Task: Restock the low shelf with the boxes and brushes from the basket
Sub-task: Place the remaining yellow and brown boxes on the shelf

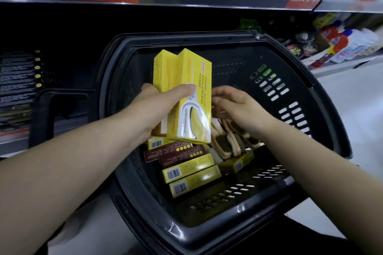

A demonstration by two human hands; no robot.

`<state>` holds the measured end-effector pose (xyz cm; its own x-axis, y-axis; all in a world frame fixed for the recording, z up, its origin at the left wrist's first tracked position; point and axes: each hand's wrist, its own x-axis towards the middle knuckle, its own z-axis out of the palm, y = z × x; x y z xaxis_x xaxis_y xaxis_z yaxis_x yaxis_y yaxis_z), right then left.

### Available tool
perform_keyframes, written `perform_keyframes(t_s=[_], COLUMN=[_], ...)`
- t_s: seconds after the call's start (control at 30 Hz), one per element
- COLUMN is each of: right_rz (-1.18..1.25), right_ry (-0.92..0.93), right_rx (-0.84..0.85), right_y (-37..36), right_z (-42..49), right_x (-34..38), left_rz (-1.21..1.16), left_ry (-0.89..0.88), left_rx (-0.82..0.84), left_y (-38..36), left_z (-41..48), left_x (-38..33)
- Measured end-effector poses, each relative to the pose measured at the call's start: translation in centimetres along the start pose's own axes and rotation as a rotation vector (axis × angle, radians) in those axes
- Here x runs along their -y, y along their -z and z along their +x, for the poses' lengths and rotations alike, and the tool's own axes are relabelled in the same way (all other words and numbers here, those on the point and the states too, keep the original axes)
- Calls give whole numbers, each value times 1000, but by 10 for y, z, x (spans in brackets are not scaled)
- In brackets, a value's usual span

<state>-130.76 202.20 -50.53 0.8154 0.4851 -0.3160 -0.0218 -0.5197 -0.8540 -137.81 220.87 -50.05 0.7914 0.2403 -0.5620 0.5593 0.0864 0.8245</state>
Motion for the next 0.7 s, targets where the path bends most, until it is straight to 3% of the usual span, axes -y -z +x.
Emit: perform_keyframes(t_s=[0.1, 0.27, 0.37, 0.5, 0.6, 0.7], right_rz=[-20, -632, -771, -988, -1096, -1111], right_ry=[-73, -146, -198, -111, -15, 55], right_rx=[178, 452, 672, 905, 969, 905], right_y=[1, -11, -41, -82, -87, -77], right_z=[7, 19, 23, 23, 18, 19], right_x=[-12, -38, -54, -76, -83, -84], left_rz=[16, 50, 78, 81, 49, -9], left_ry=[-17, -57, -75, -77, -59, -58], left_rx=[-14, -4, 2, -15, -25, 3], left_y=[0, 0, -1, -3, -9, -20], left_z=[1, 0, -1, -1, 0, -2], left_x=[0, 0, 0, -4, -8, -12])
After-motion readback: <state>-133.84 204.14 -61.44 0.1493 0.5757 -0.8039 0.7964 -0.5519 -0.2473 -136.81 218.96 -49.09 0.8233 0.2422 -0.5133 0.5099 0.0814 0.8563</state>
